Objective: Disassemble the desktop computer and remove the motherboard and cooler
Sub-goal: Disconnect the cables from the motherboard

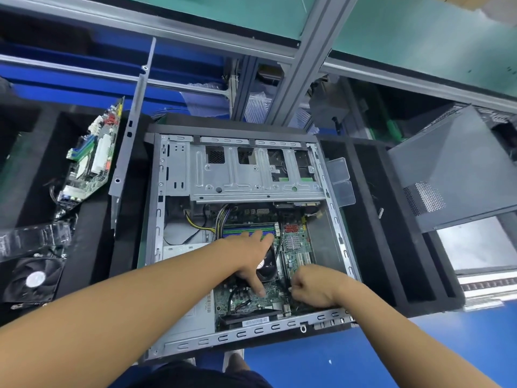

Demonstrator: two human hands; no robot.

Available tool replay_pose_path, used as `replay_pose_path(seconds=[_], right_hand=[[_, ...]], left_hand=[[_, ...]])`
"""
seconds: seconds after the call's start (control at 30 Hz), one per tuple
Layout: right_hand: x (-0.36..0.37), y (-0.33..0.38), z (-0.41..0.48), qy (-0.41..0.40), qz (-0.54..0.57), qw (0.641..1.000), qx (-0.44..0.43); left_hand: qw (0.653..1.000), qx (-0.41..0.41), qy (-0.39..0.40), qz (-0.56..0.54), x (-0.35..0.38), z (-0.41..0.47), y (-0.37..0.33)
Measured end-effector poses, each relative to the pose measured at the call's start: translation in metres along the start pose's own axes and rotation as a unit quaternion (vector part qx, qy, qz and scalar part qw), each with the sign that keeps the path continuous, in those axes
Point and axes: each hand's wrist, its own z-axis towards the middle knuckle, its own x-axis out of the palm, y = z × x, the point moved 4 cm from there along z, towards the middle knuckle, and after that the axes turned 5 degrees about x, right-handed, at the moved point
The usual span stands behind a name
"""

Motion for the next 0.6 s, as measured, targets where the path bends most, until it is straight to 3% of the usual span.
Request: replay_pose_path(seconds=[0.1,0.23,0.3,0.43,0.6], right_hand=[[0.005,-0.004,-0.008,0.018,0.003,1.000,0.017],[-0.004,-0.003,-0.009,0.002,0.076,0.997,0.022],[-0.006,-0.002,-0.007,0.029,0.045,0.998,0.022],[-0.004,-0.002,0.008,0.039,-0.076,0.994,0.062],[-0.011,-0.003,0.024,-0.039,-0.051,0.993,0.102]], left_hand=[[0.997,-0.023,0.053,-0.042,-0.015,-0.014,0.006],[0.990,-0.091,0.015,0.106,-0.041,-0.038,0.023],[0.982,-0.127,-0.005,0.141,-0.049,-0.047,0.034],[0.976,-0.195,0.012,0.096,-0.046,-0.049,0.054],[0.971,-0.224,0.046,0.063,-0.037,-0.035,0.063]])
